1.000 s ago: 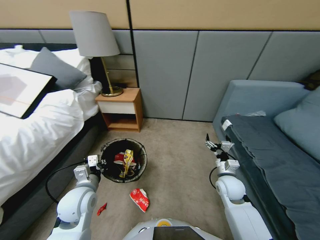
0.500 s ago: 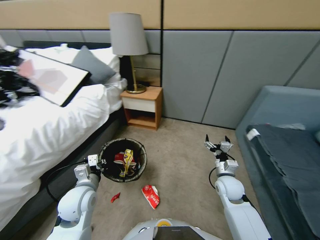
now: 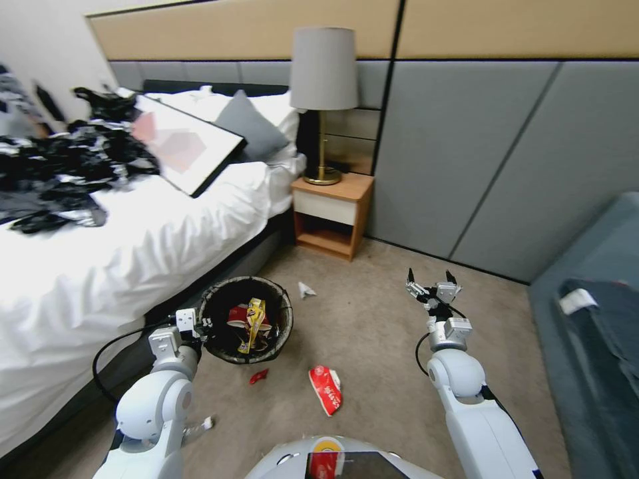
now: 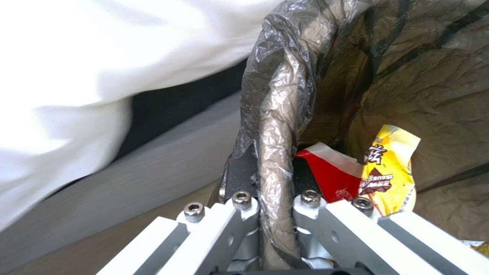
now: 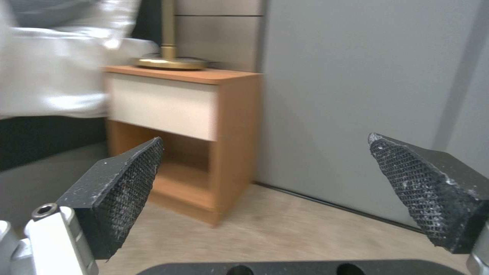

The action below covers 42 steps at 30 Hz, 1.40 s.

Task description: Pick up the trash bin, then pick up the garbage from the floor and place it into the trash bin.

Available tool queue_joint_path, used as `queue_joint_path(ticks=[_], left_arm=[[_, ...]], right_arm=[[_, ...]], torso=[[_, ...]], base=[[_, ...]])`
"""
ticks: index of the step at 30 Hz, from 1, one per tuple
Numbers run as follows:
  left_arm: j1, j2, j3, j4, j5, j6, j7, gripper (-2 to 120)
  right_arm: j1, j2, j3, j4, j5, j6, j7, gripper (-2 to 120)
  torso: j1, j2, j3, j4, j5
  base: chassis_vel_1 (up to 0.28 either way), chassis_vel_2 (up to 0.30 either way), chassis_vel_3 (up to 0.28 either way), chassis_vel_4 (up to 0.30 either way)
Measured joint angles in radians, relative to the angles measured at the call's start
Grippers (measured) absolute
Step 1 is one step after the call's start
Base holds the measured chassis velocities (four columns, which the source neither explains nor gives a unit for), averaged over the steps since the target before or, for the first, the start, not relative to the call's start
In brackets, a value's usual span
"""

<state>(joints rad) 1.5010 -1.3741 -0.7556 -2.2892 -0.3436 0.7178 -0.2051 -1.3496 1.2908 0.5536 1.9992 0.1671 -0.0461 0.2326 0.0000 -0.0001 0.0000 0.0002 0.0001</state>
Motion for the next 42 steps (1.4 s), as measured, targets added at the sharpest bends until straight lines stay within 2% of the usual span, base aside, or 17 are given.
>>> queue_joint_path(ticks=[11,13,15,17,28,30,31,32,34,36,37,38,40,41,42], left_arm=[[0.003,-0.007,-0.001,0.014,0.025,-0.020,0.003,0],[0.002,-0.005,-0.001,0.017,0.026,-0.020,0.003,0],[0.002,-0.005,0.000,0.018,0.026,-0.020,0.003,0],[0.003,-0.005,0.001,0.019,0.026,-0.020,0.003,0],[0.006,-0.002,0.002,0.020,0.026,-0.020,0.002,0],[0.011,-0.004,0.000,0.016,0.026,-0.016,0.002,0],[0.012,-0.008,-0.003,0.009,0.026,0.001,0.003,0],[0.012,-0.008,-0.003,0.009,0.026,0.001,0.003,0],[0.010,-0.008,-0.004,0.000,0.019,0.014,0.002,0],[0.009,-0.008,-0.004,-0.003,0.018,0.015,0.001,0],[0.009,-0.007,-0.004,-0.008,0.016,0.016,0.002,0],[0.009,-0.007,-0.004,-0.008,0.016,0.016,0.002,0],[0.006,-0.001,0.000,-0.006,0.021,0.016,0.008,0],[0.006,-0.001,0.000,-0.006,0.021,0.016,0.008,0],[0.007,-0.001,0.000,-0.004,0.024,0.016,0.013,0]], right_arm=[[-0.017,-0.014,-0.013,-0.002,0.012,-0.020,0.010,100],[-0.024,-0.048,-0.038,-0.002,0.057,-0.060,0.029,100],[-0.025,-0.052,-0.040,-0.002,0.059,-0.063,0.029,100],[-0.023,-0.088,-0.057,-0.009,0.068,-0.077,0.031,100],[0.045,-0.141,-0.127,-0.034,0.149,-0.144,0.061,100],[0.112,-0.207,-0.181,-0.067,0.200,-0.180,0.069,100],[0.190,-0.274,-0.256,-0.096,0.250,-0.213,0.079,100],[0.190,-0.274,-0.256,-0.096,0.250,-0.213,0.079,100],[0.293,-0.328,-0.350,-0.129,0.329,-0.265,0.094,100],[0.321,-0.338,-0.374,-0.138,0.354,-0.281,0.097,100],[0.404,-0.364,-0.440,-0.170,0.432,-0.336,0.101,100],[0.404,-0.364,-0.440,-0.170,0.432,-0.336,0.101,100],[0.523,-0.384,-0.515,-0.232,0.517,-0.394,0.078,100],[0.523,-0.384,-0.515,-0.232,0.517,-0.394,0.078,100],[0.585,-0.384,-0.553,-0.268,0.562,-0.421,0.071,100]], torso=[[0.000,0.000,0.000,-0.0007,0.0000],[0.000,0.000,0.000,-0.0002,0.0000],[0.000,0.000,0.000,-0.0002,0.0000],[0.000,0.000,0.000,-0.0004,0.0000],[0.000,0.000,0.000,-0.0001,0.0000],[0.000,0.000,0.000,-0.0002,0.0000],[0.000,0.000,0.000,-0.0005,-0.0001],[0.000,0.000,0.000,-0.0005,-0.0001],[0.000,0.000,0.000,-0.0001,-0.0001],[0.000,0.000,0.000,0.0002,0.0001],[0.000,0.000,0.000,0.0001,-0.0001],[0.000,0.000,0.000,0.0001,-0.0001],[0.000,0.000,0.000,-0.0007,-0.0001],[0.000,0.000,0.000,-0.0007,-0.0001],[0.000,0.000,0.000,-0.0005,-0.0003]], base=[[0.021,0.025,0.026,0.018],[0.000,0.000,0.000,0.000],[0.000,0.000,0.000,0.000],[0.000,0.000,0.000,0.000],[0.000,0.000,0.000,0.000],[0.000,0.000,0.000,0.000],[0.000,0.000,0.000,0.000],[0.000,0.000,0.000,0.000],[0.000,0.000,0.000,0.000],[0.000,0.000,0.000,0.000],[0.000,0.000,0.000,0.000],[0.000,0.000,0.000,0.000],[0.000,0.000,0.000,0.000],[0.000,0.000,0.000,0.000],[0.000,0.000,0.000,0.000]])
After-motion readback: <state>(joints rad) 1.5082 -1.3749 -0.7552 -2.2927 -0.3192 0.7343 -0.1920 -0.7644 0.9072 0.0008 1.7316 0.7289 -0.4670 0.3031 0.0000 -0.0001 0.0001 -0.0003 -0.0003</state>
